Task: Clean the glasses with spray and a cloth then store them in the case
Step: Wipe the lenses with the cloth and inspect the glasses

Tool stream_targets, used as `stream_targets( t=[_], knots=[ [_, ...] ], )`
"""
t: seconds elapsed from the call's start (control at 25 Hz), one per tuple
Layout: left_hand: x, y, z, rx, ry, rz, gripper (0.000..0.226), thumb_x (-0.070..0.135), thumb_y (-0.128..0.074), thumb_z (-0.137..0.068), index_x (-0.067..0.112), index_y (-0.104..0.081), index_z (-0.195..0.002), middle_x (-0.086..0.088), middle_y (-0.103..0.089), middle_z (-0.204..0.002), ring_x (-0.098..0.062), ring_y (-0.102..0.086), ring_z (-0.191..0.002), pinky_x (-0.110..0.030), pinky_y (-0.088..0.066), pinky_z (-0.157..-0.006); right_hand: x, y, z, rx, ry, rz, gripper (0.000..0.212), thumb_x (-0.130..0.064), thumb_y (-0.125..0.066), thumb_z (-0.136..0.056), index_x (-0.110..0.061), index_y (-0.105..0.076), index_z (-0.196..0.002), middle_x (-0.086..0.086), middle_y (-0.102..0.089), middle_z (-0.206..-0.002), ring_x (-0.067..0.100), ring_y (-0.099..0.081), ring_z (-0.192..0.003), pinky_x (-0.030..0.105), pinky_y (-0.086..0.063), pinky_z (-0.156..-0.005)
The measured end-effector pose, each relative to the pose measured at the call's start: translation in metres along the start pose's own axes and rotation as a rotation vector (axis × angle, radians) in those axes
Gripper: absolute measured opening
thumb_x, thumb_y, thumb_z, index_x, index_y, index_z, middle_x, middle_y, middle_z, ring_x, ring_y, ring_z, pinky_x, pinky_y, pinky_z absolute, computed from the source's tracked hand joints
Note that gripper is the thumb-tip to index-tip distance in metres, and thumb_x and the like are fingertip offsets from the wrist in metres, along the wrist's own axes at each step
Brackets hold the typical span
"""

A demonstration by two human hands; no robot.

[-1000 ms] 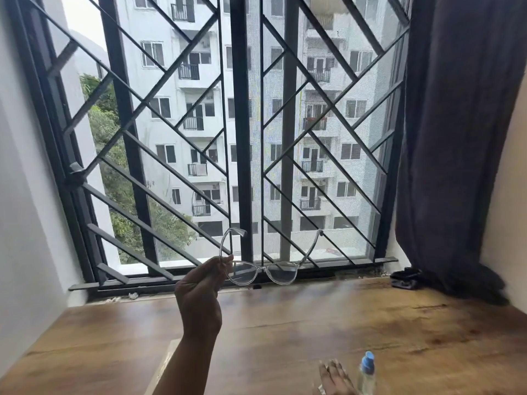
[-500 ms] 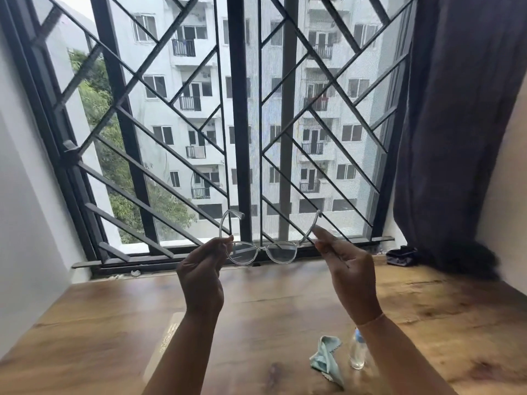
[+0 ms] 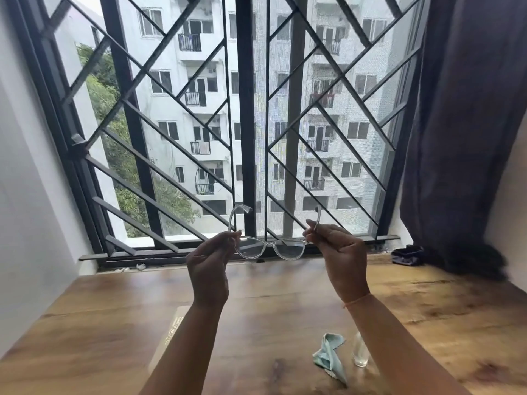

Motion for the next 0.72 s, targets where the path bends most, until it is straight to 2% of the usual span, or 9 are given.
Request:
stream_targets(
  t=[0.12,0.24,0.32,0.52,0.72],
  knots=[
    [0.0,0.002,-0.003,0.007,-0.06,-0.085,0.04,-0.017,-0.057,-0.076,0.017,-0.076,-0.068,-0.003,-0.073,-0.066,-0.016,-0.069,-0.067,-0.022,-0.055,-0.068,-0.006,0.001,-0.002,-0.008,0.095,0.115,0.039,0.017,-0.065,-0.072,-0.011,-0.068,-0.098,-0.014,-0.071,-0.078,0.004,-0.066,-0.076,0.017,-0.052,-0.077],
    [-0.005,0.007,-0.005,0.043,-0.072,-0.132,0.043,-0.018,-0.059,-0.074,0.019,-0.076,-0.065,-0.002,-0.073,-0.065,-0.016,-0.069,-0.066,-0.022,-0.055,-0.067,-0.014,-0.001,-0.002,-0.019,0.189,0.221,0.039,0.017,-0.065,-0.072,-0.008,-0.066,-0.102,0.0,-0.07,-0.081,0.006,-0.066,-0.076,0.018,-0.052,-0.077],
    [-0.009,0.01,-0.006,0.061,-0.073,-0.136,0.041,-0.018,-0.059,-0.074,0.018,-0.076,-0.066,-0.002,-0.073,-0.065,-0.018,-0.069,-0.067,-0.024,-0.055,-0.068,-0.017,-0.003,-0.002,-0.034,0.204,0.244,0.036,0.017,-0.065,-0.072,-0.005,-0.067,-0.101,0.003,-0.07,-0.082,0.003,-0.065,-0.077,0.016,-0.052,-0.077],
    [-0.011,0.008,-0.007,0.078,-0.076,-0.138,0.041,-0.018,-0.059,-0.073,0.018,-0.076,-0.067,-0.002,-0.072,-0.064,-0.02,-0.068,-0.066,-0.026,-0.056,-0.068,-0.021,-0.012,-0.005,-0.098,0.25,0.362,0.033,0.02,-0.064,-0.07,0.002,-0.069,-0.097,-0.002,-0.066,-0.085,-0.015,-0.059,-0.081,0.003,-0.044,-0.075],
    [-0.006,-0.001,-0.005,0.07,-0.079,-0.142,0.041,-0.016,-0.063,-0.071,0.022,-0.076,-0.063,0.001,-0.071,-0.062,-0.019,-0.066,-0.067,-0.026,-0.056,-0.071,-0.02,-0.021,-0.007,-0.181,0.269,0.432,0.031,0.018,-0.061,-0.074,0.001,-0.07,-0.098,-0.002,-0.062,-0.077,-0.012,-0.057,-0.076,0.002,-0.041,-0.072]
  ],
)
Point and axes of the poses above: each hand's wrist, its own z-axis away from the middle knuckle, its own y-axis out of the back of the hand, x = y × z, the point moved 10 cm from there along -z, towards the middle knuckle
